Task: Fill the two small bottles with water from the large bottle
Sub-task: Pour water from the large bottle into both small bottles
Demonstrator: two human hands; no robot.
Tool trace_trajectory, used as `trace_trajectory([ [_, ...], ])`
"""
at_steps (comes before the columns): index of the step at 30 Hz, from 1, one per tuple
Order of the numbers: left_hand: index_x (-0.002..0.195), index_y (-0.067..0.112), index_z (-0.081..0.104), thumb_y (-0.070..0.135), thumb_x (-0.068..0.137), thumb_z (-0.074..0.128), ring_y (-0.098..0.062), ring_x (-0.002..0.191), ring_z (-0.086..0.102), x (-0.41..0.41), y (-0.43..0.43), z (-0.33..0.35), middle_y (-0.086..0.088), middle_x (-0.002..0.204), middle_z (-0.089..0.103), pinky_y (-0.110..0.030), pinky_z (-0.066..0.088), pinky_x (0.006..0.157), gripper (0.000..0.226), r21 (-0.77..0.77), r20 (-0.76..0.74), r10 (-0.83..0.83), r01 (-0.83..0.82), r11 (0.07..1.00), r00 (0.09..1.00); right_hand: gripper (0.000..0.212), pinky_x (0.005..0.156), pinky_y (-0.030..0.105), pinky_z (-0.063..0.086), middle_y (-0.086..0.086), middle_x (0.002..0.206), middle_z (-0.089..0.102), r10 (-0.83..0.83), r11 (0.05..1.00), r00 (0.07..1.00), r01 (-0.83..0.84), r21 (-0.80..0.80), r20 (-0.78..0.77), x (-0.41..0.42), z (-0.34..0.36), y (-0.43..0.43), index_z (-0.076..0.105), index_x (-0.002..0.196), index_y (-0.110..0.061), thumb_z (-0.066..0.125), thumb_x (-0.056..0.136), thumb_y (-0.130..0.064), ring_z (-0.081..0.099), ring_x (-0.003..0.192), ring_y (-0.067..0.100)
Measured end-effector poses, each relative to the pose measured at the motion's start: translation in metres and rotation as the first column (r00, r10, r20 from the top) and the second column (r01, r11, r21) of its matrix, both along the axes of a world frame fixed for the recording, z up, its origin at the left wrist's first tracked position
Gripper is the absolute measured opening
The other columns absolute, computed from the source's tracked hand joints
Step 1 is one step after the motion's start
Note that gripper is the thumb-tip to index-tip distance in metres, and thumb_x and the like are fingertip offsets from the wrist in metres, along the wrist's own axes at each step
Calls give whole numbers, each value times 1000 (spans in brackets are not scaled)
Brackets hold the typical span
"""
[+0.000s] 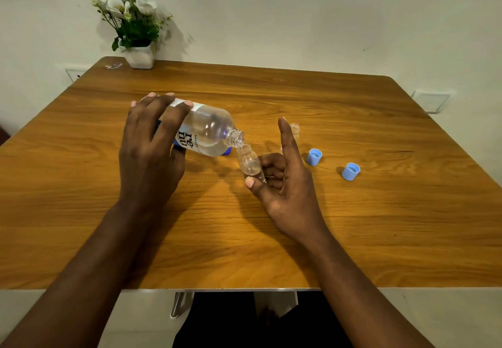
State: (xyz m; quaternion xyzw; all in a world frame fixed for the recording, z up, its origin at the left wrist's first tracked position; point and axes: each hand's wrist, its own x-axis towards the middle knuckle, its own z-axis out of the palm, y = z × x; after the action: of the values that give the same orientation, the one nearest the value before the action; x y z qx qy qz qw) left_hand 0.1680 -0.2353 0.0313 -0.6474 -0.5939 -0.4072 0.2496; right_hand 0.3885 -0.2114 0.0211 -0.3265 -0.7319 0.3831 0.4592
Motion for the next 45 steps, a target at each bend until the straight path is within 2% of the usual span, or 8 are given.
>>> trace_trajectory([
  [13, 130, 9, 46, -18, 71, 68, -41, 128, 45, 0, 1, -1, -24, 130, 54, -53, 33, 110, 69, 9, 1, -2, 2, 1000, 1000, 106, 74, 29, 57, -10, 91, 65, -14, 1000, 1000, 14, -3, 0, -1, 0, 1, 4, 150, -44, 73, 78, -9, 66, 84, 10],
  [16, 130, 8, 47, -18, 70, 68, -40, 128, 45, -1, 1, -1, -24, 131, 53, -54, 34, 109, 69, 10, 0, -7, 7, 1000, 1000, 106, 72, 25, 56, -9, 91, 65, -12, 1000, 1000, 12, 3, -9, -1, -2, 2, 3, 149, -48, 73, 77, -13, 67, 84, 8],
  [20, 131, 9, 46, -18, 71, 68, -40, 128, 44, -1, 1, 0, -24, 131, 53, -57, 37, 106, 69, 10, 3, -9, 9, 1000, 1000, 105, 72, 18, 54, -19, 95, 66, 5, 1000, 1000, -5, 2, -9, -1, -4, 3, 1, 149, -46, 72, 78, -15, 67, 87, 6],
  [26, 131, 10, 45, -16, 72, 69, -40, 129, 43, 0, 0, 0, -24, 131, 53, -59, 38, 103, 68, 4, 8, -13, 13, 1000, 1000, 104, 74, 29, 58, -9, 95, 68, -6, 1000, 1000, 6, 8, -19, -2, -3, 3, 3, 148, -50, 72, 77, -17, 68, 88, 10],
  [30, 130, 9, 45, -16, 72, 69, -41, 128, 44, 0, 0, 0, -26, 130, 53, -59, 38, 103, 68, 8, 6, -9, 9, 1000, 1000, 105, 73, 23, 56, -16, 97, 65, 2, 1000, 1000, -2, 16, 1, -1, -3, 2, 0, 149, -47, 71, 78, -17, 67, 87, 8],
  [37, 131, 9, 45, -17, 72, 69, -41, 128, 43, 0, 0, 0, -25, 131, 53, -59, 39, 102, 69, 0, 8, -10, 10, 1000, 1000, 105, 72, 27, 58, -15, 97, 67, 0, 1000, 1000, 0, 6, -8, -1, -5, 4, 1, 149, -47, 72, 78, -17, 68, 86, 9],
  [40, 131, 9, 46, -17, 72, 69, -40, 128, 44, 0, 0, 0, -25, 131, 53, -59, 38, 103, 68, 5, 6, -10, 10, 1000, 1000, 104, 72, 24, 57, -18, 96, 66, 5, 1000, 1000, -5, 10, -10, -1, -6, 4, 2, 150, -45, 72, 78, -16, 68, 86, 8],
  [45, 131, 9, 46, -16, 73, 68, -40, 128, 43, -1, 0, -1, -24, 131, 53, -58, 37, 104, 67, 8, 5, -12, 12, 1000, 1000, 107, 72, 22, 56, -14, 95, 67, 2, 1000, 1000, -2, 13, -20, -1, -4, 3, 1, 147, -53, 72, 77, -13, 68, 85, 7],
])
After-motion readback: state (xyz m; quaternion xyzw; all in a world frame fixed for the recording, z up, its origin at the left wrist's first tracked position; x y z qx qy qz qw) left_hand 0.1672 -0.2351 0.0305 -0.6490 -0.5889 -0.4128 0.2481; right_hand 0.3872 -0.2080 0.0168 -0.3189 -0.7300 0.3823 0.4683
